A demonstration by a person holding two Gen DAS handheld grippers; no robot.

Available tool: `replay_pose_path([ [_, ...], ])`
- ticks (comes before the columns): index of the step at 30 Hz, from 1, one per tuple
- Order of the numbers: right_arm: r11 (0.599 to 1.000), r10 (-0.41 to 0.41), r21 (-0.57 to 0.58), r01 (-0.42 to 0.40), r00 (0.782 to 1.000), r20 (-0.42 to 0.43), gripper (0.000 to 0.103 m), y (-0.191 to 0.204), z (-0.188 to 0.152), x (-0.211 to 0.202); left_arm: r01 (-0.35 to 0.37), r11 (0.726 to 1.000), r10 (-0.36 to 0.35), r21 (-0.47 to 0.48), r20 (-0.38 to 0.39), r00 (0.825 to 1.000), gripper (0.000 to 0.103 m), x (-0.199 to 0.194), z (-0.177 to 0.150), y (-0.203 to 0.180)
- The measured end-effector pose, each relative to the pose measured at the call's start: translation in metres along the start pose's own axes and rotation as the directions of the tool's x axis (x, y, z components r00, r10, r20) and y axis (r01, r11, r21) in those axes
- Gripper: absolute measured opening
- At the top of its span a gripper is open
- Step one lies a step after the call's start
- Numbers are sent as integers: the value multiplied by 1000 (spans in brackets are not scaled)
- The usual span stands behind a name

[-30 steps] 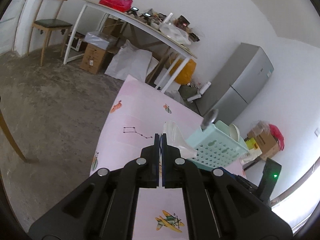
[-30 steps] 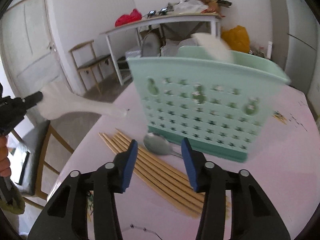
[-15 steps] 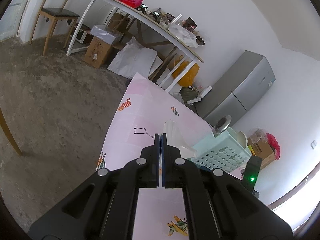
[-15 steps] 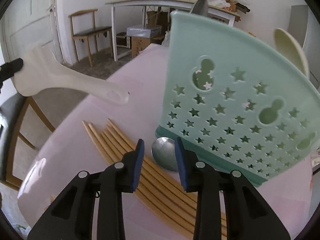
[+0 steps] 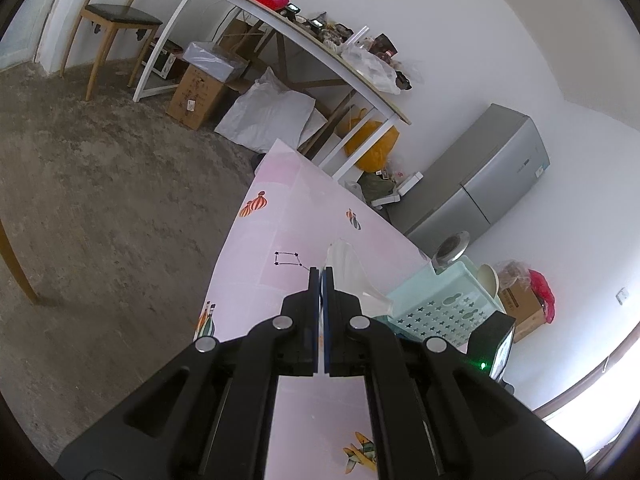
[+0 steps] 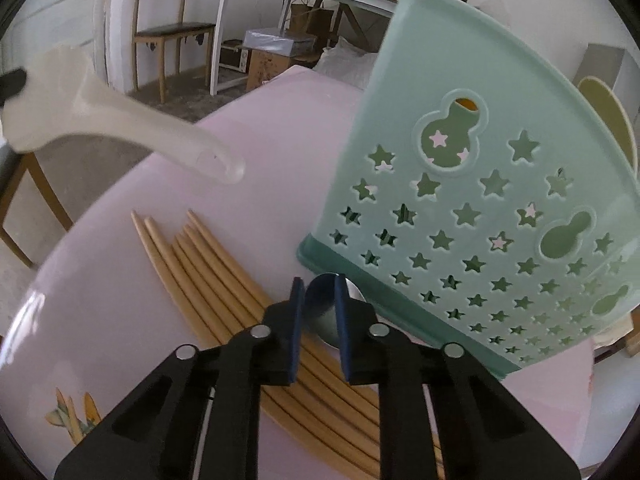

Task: Organize utensils
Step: 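Lift the spatula with the left gripper while the right gripper grasps a metal spoon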

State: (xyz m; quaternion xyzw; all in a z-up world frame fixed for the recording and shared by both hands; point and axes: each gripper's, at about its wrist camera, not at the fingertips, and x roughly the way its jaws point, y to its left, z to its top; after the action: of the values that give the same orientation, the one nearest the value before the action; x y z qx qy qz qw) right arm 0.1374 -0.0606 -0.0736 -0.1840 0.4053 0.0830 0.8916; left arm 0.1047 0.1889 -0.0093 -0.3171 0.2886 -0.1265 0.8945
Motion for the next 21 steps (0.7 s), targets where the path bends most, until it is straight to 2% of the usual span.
replay_pose_path([
  [3,999,-32,-29,32,999,14,5,3,-2,-7,-1,1000,1,2,0,1000,0,0,0,0],
  [8,1000,-28,-8,29,998,63,4,-8,-2,-32,-9,1000,9,8,7,1000,0,0,1,-1],
  [13,994,36,100,-49,992,125,3,-43,0,-68,-14,1000,14,21,9,1000,0,0,2,-4],
  [16,972,93,198,-128,980,178,3,-72,-1,-94,-14,999,14,30,12,1000,0,-2,1,-8],
  [21,929,128,307,-205,959,253,2,-109,-9,-118,-9,998,7,59,22,1000,0,-8,0,-19],
])
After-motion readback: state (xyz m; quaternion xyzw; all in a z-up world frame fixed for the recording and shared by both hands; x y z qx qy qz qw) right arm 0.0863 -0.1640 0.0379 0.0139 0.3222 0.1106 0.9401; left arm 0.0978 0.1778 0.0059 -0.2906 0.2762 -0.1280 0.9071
